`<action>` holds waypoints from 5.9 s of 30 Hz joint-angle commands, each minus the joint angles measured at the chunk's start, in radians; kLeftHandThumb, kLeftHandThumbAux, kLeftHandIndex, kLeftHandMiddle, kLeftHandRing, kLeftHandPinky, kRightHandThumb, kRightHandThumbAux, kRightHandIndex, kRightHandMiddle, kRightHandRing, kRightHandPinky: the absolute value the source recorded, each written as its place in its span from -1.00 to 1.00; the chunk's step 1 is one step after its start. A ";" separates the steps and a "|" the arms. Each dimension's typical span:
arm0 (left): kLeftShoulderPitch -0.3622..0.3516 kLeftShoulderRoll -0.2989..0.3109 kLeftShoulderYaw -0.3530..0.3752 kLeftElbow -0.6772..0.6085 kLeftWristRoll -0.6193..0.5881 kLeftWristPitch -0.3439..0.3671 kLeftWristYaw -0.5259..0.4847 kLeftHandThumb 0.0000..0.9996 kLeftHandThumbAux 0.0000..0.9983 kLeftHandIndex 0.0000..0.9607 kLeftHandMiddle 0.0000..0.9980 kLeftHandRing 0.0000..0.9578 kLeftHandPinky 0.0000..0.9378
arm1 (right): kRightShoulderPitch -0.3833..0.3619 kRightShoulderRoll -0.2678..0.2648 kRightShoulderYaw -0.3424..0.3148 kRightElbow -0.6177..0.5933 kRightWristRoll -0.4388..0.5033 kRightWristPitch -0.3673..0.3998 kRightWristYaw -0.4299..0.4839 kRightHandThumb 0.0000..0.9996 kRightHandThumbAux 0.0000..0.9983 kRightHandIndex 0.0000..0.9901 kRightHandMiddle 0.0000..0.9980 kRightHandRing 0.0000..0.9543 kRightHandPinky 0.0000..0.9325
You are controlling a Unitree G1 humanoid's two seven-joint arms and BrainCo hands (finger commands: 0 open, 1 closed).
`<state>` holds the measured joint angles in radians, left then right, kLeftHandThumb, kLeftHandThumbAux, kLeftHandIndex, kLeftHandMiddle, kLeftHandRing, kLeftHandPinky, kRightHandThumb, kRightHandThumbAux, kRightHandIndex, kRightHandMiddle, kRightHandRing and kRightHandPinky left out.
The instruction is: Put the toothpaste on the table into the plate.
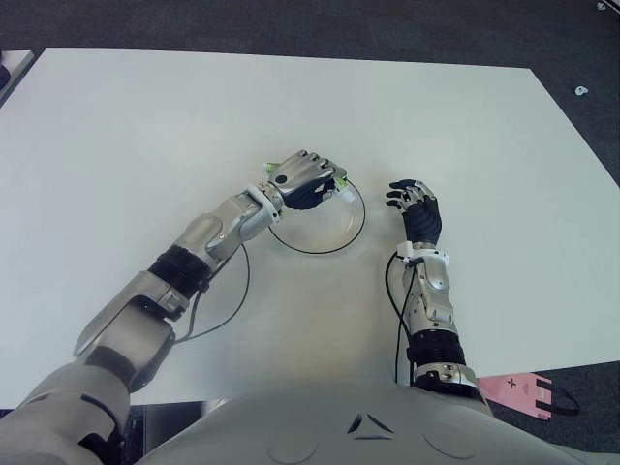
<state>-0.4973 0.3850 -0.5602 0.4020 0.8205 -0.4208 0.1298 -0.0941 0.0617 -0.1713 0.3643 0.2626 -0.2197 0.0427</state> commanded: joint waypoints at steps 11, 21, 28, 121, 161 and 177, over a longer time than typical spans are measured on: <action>0.021 -0.011 -0.017 0.049 -0.013 -0.049 -0.057 0.47 0.39 -0.08 0.75 0.83 0.83 | 0.095 0.042 -0.003 0.091 0.007 0.121 -0.032 0.41 0.46 -0.14 -0.06 0.02 0.08; 0.055 0.033 0.026 -0.081 -0.072 -0.018 -0.194 -0.11 0.00 -0.55 -0.33 -0.07 0.15 | 0.091 0.044 -0.005 0.096 0.004 0.122 -0.042 0.41 0.46 -0.14 -0.06 0.02 0.08; 0.070 0.054 0.049 -0.113 -0.085 -0.055 -0.191 -0.67 -0.10 -0.96 -0.94 -0.90 -0.80 | 0.088 0.044 -0.005 0.095 0.004 0.125 -0.049 0.41 0.46 -0.14 -0.05 0.02 0.08; 0.461 -0.576 0.824 -0.260 -1.468 0.364 0.007 0.43 0.44 -0.11 -0.18 -0.07 0.01 | 0.086 0.014 0.012 0.115 -0.020 0.108 -0.025 0.41 0.46 -0.14 -0.09 0.00 0.06; 0.593 -0.499 0.763 -0.238 -1.476 0.570 -0.160 0.64 0.36 -0.07 -0.05 0.10 0.13 | 0.078 0.018 -0.008 0.118 -0.013 0.121 0.007 0.41 0.47 -0.14 -0.09 0.00 0.06; 0.573 -0.477 0.764 -0.146 -1.460 0.612 -0.223 0.69 0.34 -0.07 -0.07 0.09 0.13 | 0.065 0.010 -0.007 0.148 -0.029 0.098 0.011 0.41 0.46 -0.15 -0.08 0.00 0.06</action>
<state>0.0158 -0.0768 0.2116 0.1589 -0.6733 0.1084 -0.1083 -0.1132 0.0585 -0.1766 0.4033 0.2400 -0.2203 0.0718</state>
